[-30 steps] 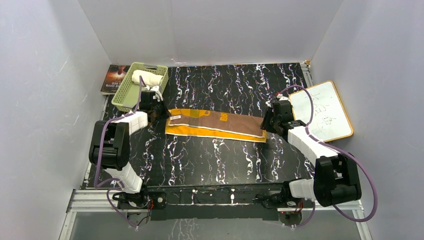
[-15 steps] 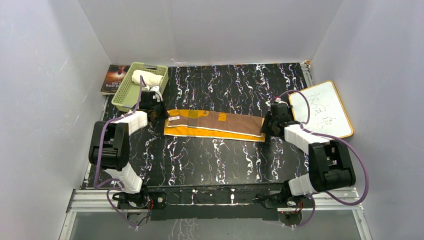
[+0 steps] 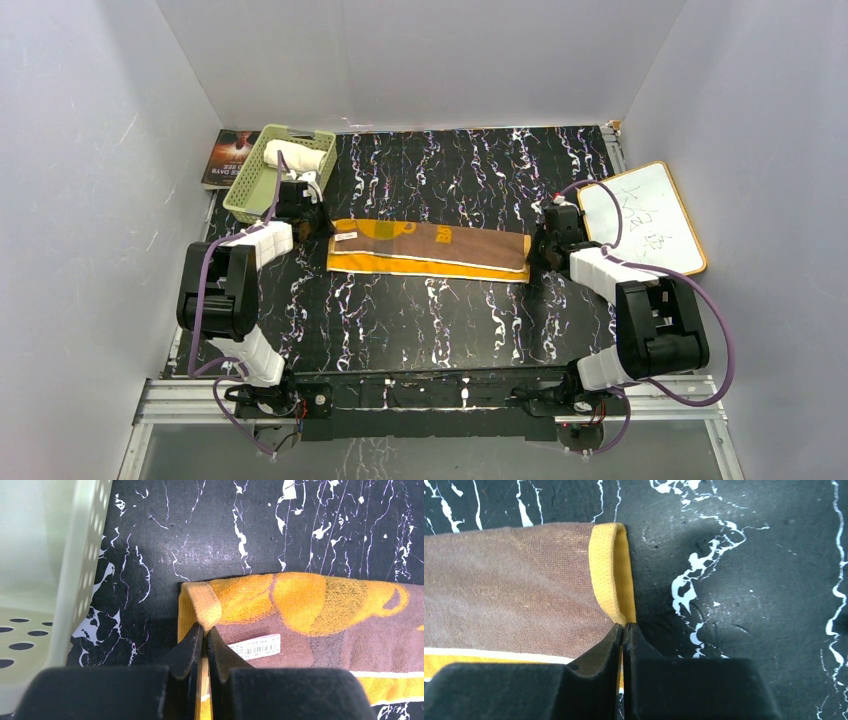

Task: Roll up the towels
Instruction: Fold the towel at the center of the board.

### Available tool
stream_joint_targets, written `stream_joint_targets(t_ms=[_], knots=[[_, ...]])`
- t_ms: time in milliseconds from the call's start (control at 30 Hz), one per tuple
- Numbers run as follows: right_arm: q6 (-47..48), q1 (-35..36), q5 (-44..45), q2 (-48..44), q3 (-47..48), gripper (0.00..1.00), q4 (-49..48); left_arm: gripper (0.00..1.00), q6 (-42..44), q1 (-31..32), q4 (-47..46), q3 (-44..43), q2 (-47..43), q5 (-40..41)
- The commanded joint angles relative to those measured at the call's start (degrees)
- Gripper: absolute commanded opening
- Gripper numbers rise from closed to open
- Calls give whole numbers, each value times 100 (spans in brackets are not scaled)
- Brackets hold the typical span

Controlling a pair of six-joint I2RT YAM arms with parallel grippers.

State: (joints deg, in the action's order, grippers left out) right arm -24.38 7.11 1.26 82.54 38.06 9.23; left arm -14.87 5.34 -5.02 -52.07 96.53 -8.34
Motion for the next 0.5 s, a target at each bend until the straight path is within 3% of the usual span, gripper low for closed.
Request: stream_joint_targets(t_ms=[0,267,333,367,467], knots=[[-48,-211,21,-368,144,0,-97,0,93,-109,149,-192,-132,66],[-75,-298,-81,-357,140,0,-36,2,-28,-198,185,-222,-31,-52],[-76,-299,-190,-351,124,0,-68,28,-107,-200,242,-260,-21,-170],[-71,-303,-245,-365,123,0,-71,36,-144,-193,268,-275,-14,-268],[-16,-301,-416,-396,126,12,-47,44,-295,-190,319,-259,-129,-576]])
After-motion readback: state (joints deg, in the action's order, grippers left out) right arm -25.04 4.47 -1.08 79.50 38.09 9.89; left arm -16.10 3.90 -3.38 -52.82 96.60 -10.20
